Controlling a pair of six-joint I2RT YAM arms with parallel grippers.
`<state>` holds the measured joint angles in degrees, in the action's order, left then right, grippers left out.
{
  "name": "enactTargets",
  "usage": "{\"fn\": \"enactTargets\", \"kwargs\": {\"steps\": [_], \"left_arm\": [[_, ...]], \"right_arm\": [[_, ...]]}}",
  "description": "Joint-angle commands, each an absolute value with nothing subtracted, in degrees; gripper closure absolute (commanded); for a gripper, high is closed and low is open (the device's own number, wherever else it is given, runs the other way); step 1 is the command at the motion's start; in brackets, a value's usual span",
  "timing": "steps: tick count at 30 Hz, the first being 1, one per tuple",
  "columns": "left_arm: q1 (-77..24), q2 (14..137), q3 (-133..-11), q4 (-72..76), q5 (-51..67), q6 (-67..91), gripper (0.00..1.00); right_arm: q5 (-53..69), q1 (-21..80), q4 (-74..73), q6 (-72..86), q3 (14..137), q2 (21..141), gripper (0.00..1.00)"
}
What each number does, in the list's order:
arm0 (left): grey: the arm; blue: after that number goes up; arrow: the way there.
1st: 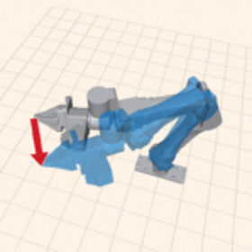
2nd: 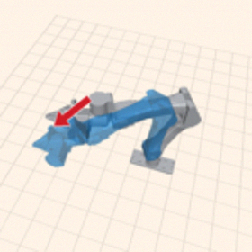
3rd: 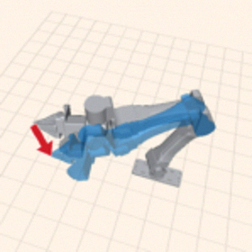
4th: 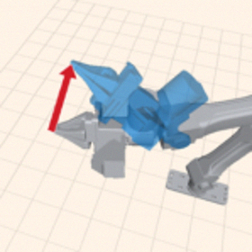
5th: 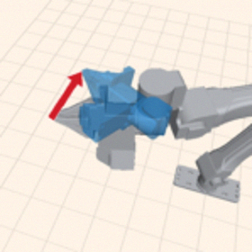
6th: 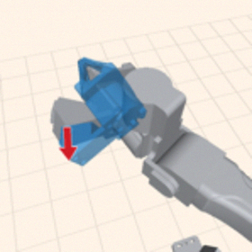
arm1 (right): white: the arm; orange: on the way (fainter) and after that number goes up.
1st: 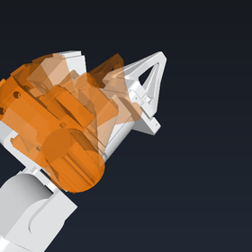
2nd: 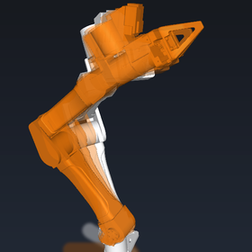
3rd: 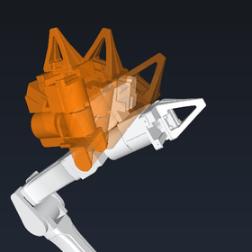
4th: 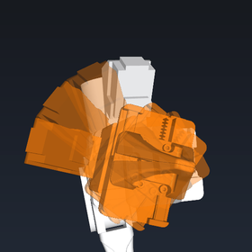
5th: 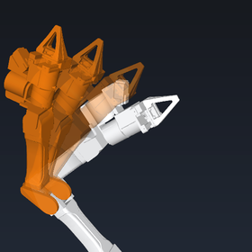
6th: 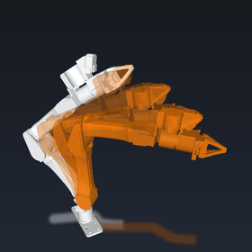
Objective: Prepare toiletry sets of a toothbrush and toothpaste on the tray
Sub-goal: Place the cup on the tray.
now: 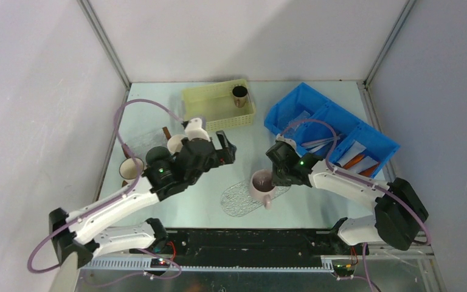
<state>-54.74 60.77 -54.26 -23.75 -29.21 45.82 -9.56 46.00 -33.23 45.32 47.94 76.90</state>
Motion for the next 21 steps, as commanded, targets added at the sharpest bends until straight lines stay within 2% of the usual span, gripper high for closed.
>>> {"fn": "enactTargets", "kwargs": {"steps": [1, 3, 11, 21], "left_arm": [[-51.26, 54.07, -51.18, -22.35, -31.98, 39.04, 0.00], [-50.06, 51.39, -49.66, -21.80, -31.92, 37.61, 0.00], [-47.55, 42.02, -45.47, -18.26, -30.07, 29.61, 0.00], [-42.13, 40.56, -46.31, -20.40, -24.70, 27.50, 0.00]], "right_arm": [[-10.33, 46.51, -34.18, 45.12, 51.45, 79.51, 0.92], [-10.48, 46.57, -35.29, 43.52, 53.16, 80.36, 1.00], [-14.00, 46.09, -42.51, 29.45, 60.44, 81.05, 1.00], [-17.05, 42.90, -42.46, 9.92, 62.32, 81.45, 1.00]]}}
